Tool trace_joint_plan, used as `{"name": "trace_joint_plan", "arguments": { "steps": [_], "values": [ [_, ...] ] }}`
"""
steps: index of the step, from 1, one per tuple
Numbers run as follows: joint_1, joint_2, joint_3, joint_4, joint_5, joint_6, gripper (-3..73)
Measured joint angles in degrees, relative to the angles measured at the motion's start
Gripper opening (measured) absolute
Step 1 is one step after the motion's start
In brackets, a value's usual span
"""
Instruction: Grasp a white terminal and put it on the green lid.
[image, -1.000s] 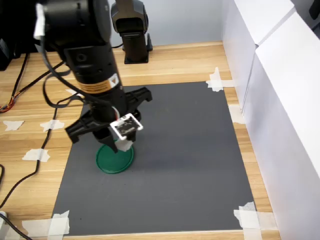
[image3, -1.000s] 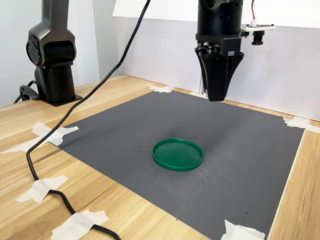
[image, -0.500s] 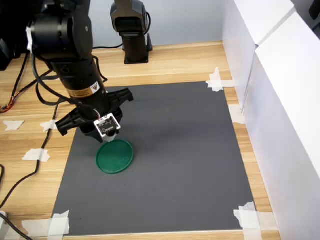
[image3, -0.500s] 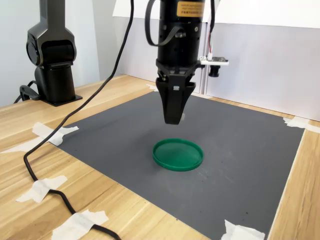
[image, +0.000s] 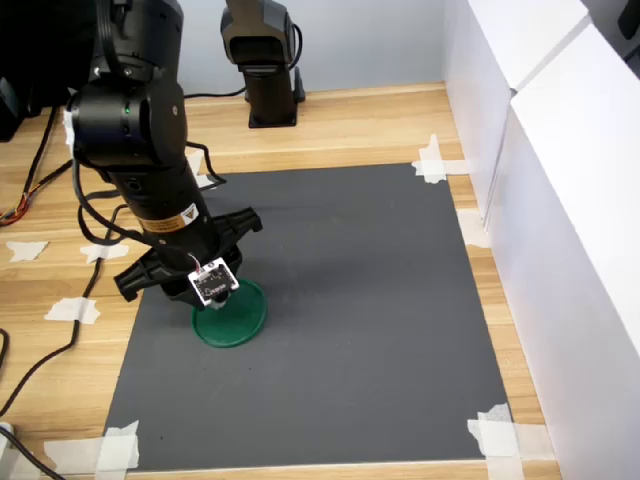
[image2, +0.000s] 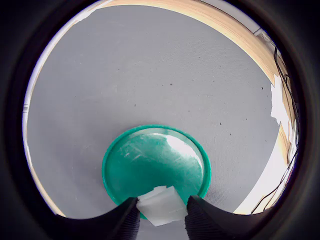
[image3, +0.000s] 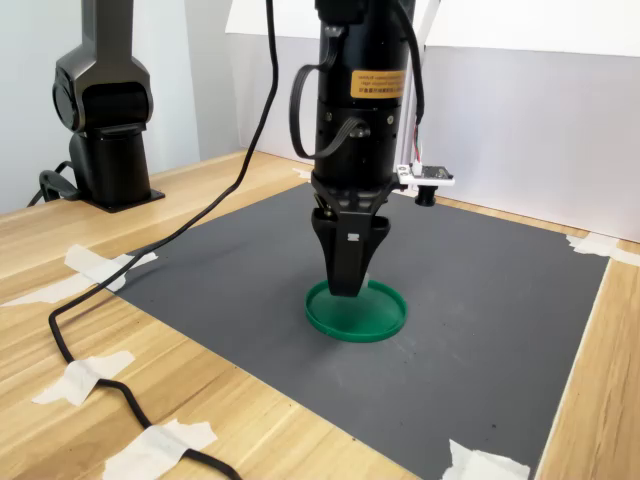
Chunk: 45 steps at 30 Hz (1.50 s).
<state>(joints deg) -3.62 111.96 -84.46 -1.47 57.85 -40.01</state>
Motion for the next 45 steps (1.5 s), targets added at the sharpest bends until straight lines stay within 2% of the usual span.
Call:
{"name": "trace_joint_plan", "arguments": {
  "steps": [6, 16, 23, 29, 34, 36, 42, 45],
  "values": [
    [0.0, 0.7, 0.0, 1.5, -0.4, -0.8, 37.0],
    [0.0, 0.7, 0.0, 1.5, -0.8, -0.9, 47.2],
    [0.0, -0.6, 0.0, 1.5, -0.7, -0.9, 47.4],
    [0.0, -7.6, 0.0, 1.5, -0.5, 0.0, 44.9],
    [0.0, -14.5, 0.0, 4.8, 0.1, 1.8, 35.6],
    [0.0, -17.4, 0.1, 6.7, 0.5, 2.0, 29.6],
    [0.0, -27.8, 0.1, 12.5, 1.4, 2.2, 5.1],
    [0.0, -32.4, 0.3, 13.7, 1.5, 2.7, 0.0]
  ]
}}
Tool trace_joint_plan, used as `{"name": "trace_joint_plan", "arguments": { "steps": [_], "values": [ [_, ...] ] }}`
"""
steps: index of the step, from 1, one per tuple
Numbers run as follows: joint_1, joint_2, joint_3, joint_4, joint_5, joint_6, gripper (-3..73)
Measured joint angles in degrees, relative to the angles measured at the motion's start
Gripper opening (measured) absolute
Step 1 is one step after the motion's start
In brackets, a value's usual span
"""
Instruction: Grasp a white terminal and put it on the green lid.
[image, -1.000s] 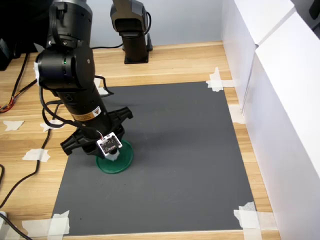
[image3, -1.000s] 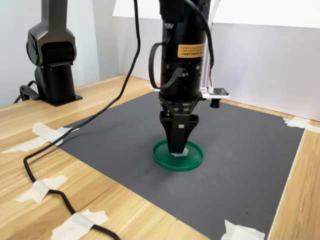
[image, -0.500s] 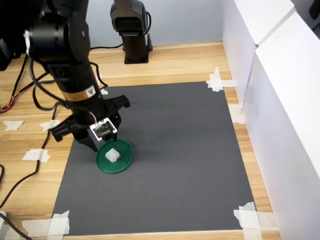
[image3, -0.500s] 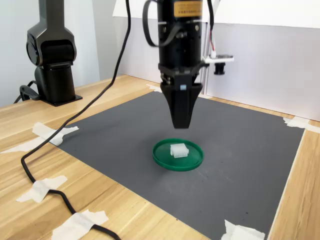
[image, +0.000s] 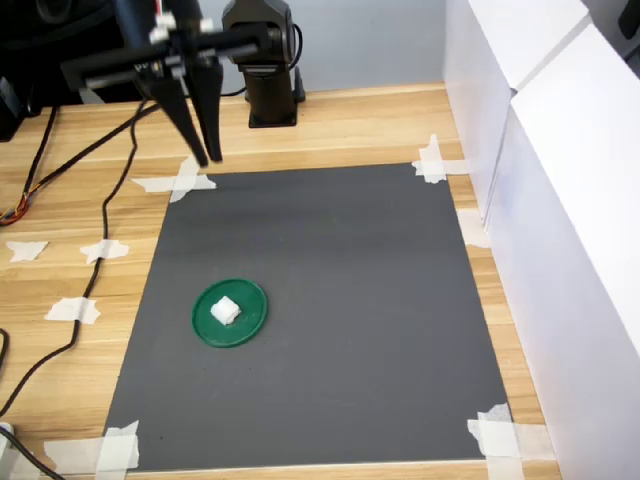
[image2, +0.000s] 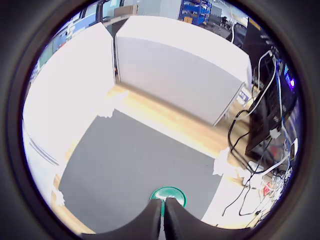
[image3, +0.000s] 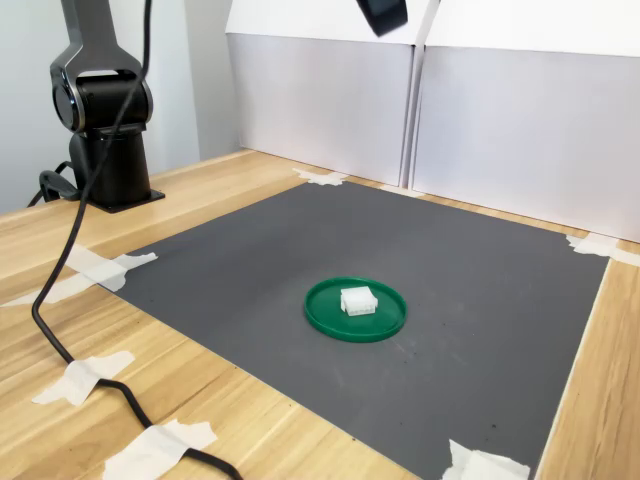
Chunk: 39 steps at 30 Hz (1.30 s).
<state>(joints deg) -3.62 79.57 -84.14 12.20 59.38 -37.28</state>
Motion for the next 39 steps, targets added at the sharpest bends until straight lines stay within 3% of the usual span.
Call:
{"name": "trace_joint_plan", "arguments": {
  "steps": [8, 19, 23, 26, 31, 39],
  "values": [
    [0.0, -16.4, 13.8, 0.7, -4.4, 3.5, -1.6],
    [0.0, -47.8, 40.3, 0.7, -23.9, 3.8, -1.6],
    [-0.6, -56.0, 45.9, 3.0, -29.3, 3.8, -1.6],
    [-3.3, -59.8, 49.3, 5.5, -30.8, 3.8, -1.6],
    [-8.2, -63.5, 56.5, 6.0, -31.5, 3.9, -1.6],
    [-8.5, -71.3, 69.1, 7.6, -31.6, 3.9, -1.6]
  ]
}}
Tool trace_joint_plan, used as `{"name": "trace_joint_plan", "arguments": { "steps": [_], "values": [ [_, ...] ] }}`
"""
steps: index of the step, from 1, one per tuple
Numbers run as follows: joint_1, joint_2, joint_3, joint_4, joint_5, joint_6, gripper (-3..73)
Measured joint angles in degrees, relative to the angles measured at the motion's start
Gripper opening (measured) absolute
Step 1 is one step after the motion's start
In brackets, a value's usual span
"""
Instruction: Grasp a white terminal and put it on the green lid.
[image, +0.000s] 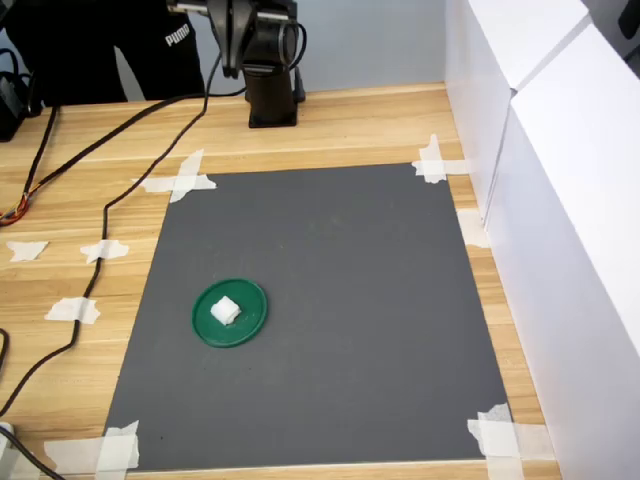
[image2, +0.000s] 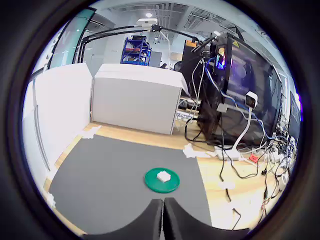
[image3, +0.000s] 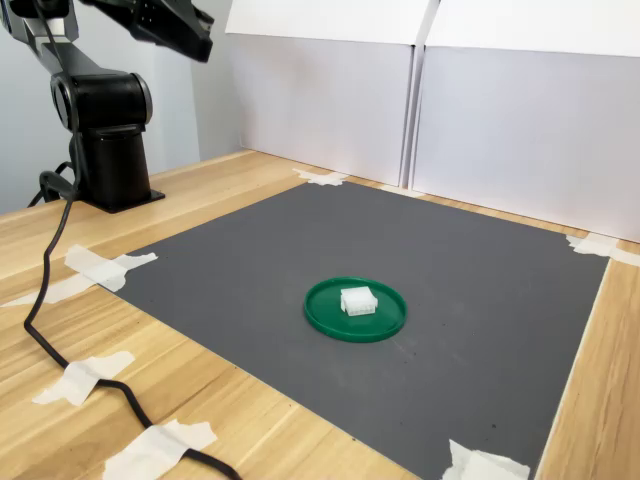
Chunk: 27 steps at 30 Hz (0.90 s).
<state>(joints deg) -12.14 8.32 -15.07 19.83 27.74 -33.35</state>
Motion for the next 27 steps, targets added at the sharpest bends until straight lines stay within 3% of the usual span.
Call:
{"name": "trace_joint_plan", "arguments": {
  "steps": [27],
  "values": [
    [0.0, -9.0, 2.7, 0.3, 2.5, 0.0, -1.6]
  ]
}}
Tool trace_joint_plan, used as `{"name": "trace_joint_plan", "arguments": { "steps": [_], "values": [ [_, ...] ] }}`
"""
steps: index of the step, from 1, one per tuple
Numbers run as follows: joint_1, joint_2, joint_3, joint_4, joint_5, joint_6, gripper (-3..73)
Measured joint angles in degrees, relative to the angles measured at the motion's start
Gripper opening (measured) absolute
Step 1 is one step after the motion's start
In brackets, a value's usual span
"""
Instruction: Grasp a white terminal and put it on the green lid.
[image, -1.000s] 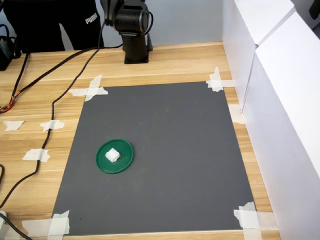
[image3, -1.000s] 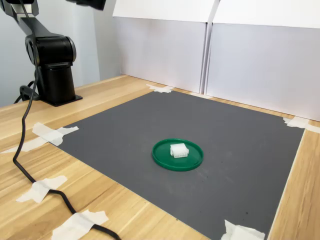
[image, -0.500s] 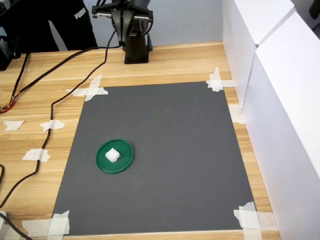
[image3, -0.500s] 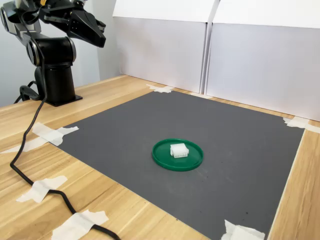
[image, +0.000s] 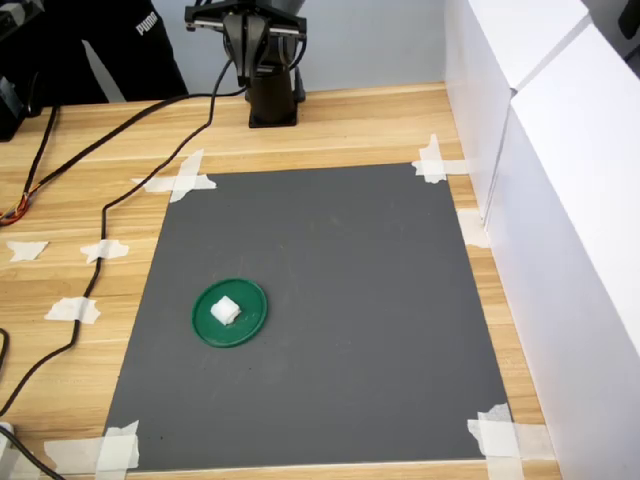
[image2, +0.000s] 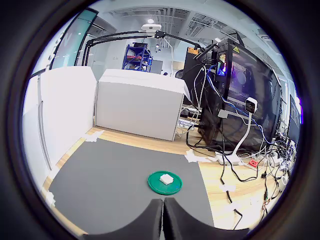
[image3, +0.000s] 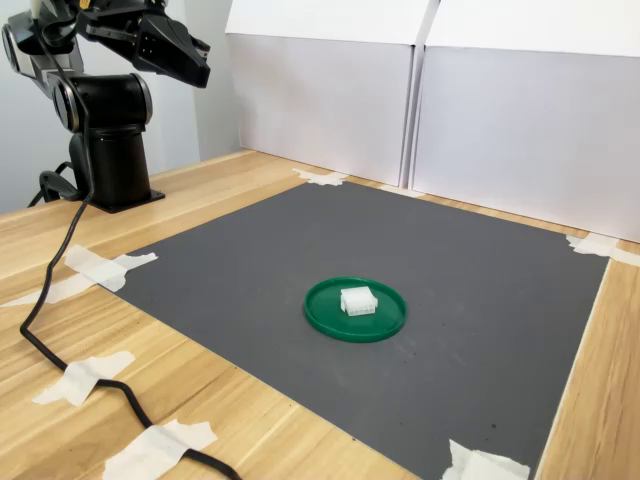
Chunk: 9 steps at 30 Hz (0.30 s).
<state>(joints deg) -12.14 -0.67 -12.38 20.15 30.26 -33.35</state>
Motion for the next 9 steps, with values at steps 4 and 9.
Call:
{"name": "trace_joint_plan", "arguments": {
  "steps": [4, 9],
  "values": [
    [0.0, 0.0, 0.0, 0.3, 0.2, 0.0, -1.6],
    [0.0, 0.0, 0.3, 4.5, 0.3, 1.2, -1.6]
  ]
}}
